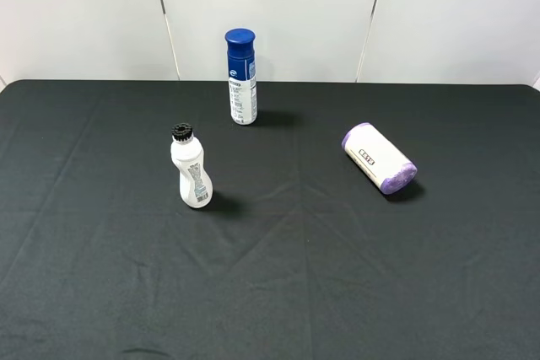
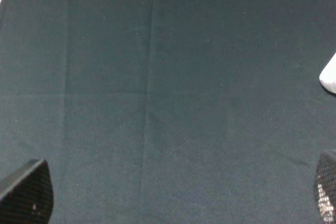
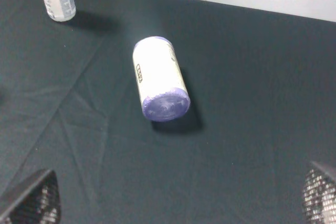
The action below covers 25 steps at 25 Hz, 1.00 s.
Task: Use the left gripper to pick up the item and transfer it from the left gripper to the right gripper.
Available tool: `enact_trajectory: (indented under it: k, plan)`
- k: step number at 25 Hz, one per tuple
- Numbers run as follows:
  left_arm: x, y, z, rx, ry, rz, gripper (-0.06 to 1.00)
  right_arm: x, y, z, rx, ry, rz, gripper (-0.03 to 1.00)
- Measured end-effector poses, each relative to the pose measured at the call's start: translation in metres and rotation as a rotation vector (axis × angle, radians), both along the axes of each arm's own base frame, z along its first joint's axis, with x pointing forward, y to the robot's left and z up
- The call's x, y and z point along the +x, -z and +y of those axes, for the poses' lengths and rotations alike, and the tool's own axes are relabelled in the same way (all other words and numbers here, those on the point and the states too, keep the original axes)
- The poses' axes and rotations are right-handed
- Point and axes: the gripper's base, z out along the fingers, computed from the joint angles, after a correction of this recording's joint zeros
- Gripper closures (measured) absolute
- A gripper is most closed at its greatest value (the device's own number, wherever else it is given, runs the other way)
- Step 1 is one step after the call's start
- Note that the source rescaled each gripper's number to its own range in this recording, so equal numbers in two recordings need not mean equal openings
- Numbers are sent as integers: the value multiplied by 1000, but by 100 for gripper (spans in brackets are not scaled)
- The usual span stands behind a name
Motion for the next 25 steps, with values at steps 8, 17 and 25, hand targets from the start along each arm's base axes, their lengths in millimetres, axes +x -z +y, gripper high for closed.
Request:
enact_trajectory:
  k: [8, 17, 25]
  plan:
    - [0, 0, 0, 0, 0, 0, -5, 0, 0, 0, 0, 0, -1, -3]
    - [0, 0, 0, 0, 0, 0, -5, 0, 0, 1, 0, 178, -1, -3]
    - [0, 0, 0, 0, 0, 0, -5, 0, 0, 1, 0, 317, -1, -3]
